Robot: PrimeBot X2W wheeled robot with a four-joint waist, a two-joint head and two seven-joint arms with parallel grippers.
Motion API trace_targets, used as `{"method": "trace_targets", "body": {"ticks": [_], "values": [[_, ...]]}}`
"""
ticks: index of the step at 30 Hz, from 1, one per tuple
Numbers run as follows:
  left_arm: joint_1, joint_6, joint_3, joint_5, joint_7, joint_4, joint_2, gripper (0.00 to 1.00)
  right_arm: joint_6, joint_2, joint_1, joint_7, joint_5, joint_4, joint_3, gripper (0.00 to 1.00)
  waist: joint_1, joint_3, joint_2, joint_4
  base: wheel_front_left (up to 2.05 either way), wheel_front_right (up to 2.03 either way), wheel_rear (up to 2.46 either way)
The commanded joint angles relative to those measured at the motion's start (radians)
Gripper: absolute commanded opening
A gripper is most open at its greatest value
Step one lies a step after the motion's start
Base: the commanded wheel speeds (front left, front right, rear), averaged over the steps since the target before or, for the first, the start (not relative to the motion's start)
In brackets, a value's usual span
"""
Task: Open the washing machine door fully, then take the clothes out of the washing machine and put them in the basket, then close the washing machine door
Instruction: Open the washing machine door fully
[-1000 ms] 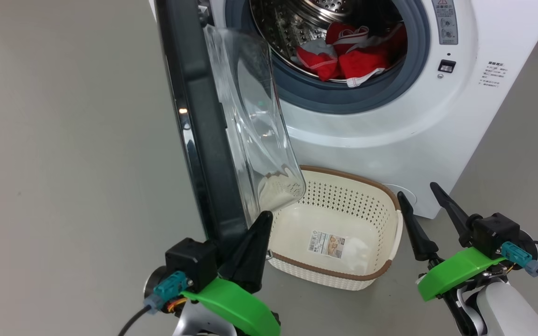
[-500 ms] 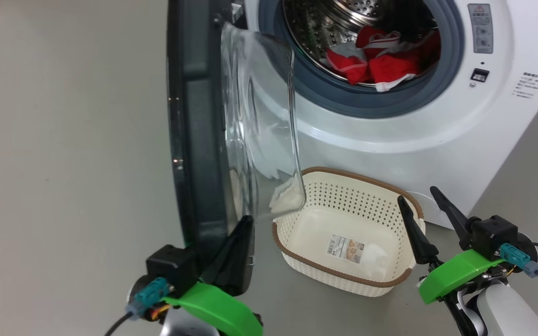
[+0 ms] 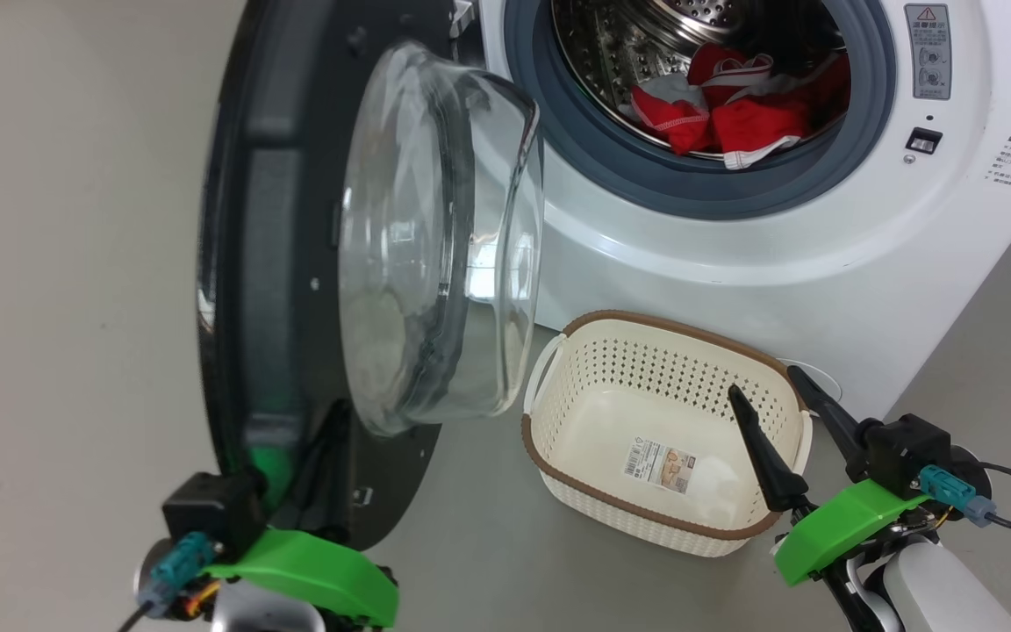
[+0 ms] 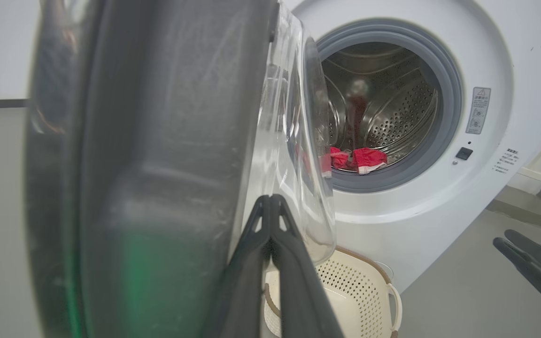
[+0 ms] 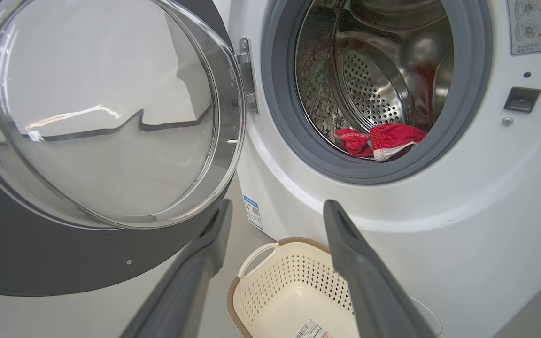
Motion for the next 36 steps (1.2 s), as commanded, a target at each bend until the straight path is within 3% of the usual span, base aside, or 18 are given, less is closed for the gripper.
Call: {"method": "trace_targets", "body": {"ticks": [1,18,36], "values": [[-0.009,0.015,0.061,-0.011,-0.014,-0.013,0.033,0.00,0.005,-0.010,-0.037,-0.006,0.009,-0.019,0.022,1.00,0.0000,0.000,-0.0001,-0.001,0.00,0.00,0.00],[-0.036,0.042,0.226,-0.064,-0.137,0.103,0.085,0.00,0.005,-0.044,0.000,-0.006,0.015,-0.026,0.021,1.00,0.0000,0.024,-0.0001,-0.012,0.00,0.00,0.00],[-0.132,-0.021,0.358,-0.119,-0.221,0.299,0.105,0.00,0.005,-0.091,-0.011,-0.006,0.007,-0.016,0.026,1.00,0.0000,0.063,-0.0001,-0.020,0.00,0.00,0.00]]}}
